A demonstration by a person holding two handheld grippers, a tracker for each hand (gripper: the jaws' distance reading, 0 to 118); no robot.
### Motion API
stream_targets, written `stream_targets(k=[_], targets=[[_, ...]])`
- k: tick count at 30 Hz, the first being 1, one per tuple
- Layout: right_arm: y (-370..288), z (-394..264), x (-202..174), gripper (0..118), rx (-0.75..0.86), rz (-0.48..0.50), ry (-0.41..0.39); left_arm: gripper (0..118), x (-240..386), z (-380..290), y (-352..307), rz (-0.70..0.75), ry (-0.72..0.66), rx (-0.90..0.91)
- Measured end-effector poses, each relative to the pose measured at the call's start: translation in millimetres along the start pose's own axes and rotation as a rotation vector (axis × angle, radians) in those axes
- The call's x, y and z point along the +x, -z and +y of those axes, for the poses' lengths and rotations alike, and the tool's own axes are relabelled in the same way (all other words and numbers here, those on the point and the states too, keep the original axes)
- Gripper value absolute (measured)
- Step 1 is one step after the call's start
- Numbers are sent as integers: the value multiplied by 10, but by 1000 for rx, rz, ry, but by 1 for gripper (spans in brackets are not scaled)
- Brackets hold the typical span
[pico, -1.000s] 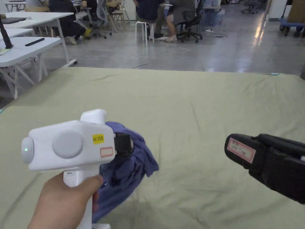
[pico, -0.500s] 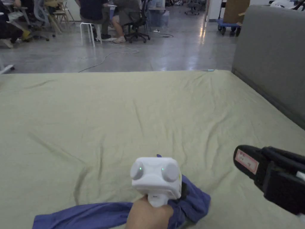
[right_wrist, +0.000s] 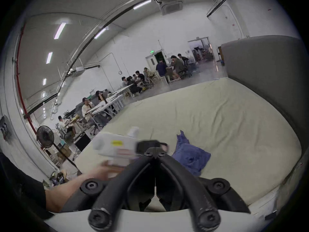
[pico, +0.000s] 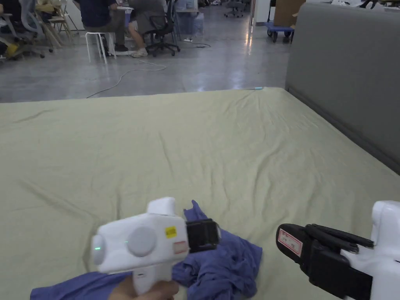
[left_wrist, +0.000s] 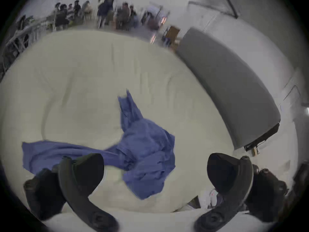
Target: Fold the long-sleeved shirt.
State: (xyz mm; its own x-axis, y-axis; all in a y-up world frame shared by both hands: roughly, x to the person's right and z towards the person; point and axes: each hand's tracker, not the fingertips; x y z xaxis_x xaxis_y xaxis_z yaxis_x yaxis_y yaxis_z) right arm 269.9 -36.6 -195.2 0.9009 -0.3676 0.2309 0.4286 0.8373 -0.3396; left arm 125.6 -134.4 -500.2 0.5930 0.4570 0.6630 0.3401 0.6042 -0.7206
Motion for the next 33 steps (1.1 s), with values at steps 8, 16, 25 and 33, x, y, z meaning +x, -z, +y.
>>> stream_targets(k=[8,16,25,33], targets=[[481,-375,43,0,-156,-7,112,0,-759,-891,-418,256,-88,-194],[691,-431,80,0,-206,8,172,116,-825,-611,54,277,-38,-122],[805,-433,398,0,-267,-112,164,77,-1265,-371,1412,471,97,-297],[1775,-84,1088,82,-395,-227,83,0,-1192,-268,631,275,-46,-166]])
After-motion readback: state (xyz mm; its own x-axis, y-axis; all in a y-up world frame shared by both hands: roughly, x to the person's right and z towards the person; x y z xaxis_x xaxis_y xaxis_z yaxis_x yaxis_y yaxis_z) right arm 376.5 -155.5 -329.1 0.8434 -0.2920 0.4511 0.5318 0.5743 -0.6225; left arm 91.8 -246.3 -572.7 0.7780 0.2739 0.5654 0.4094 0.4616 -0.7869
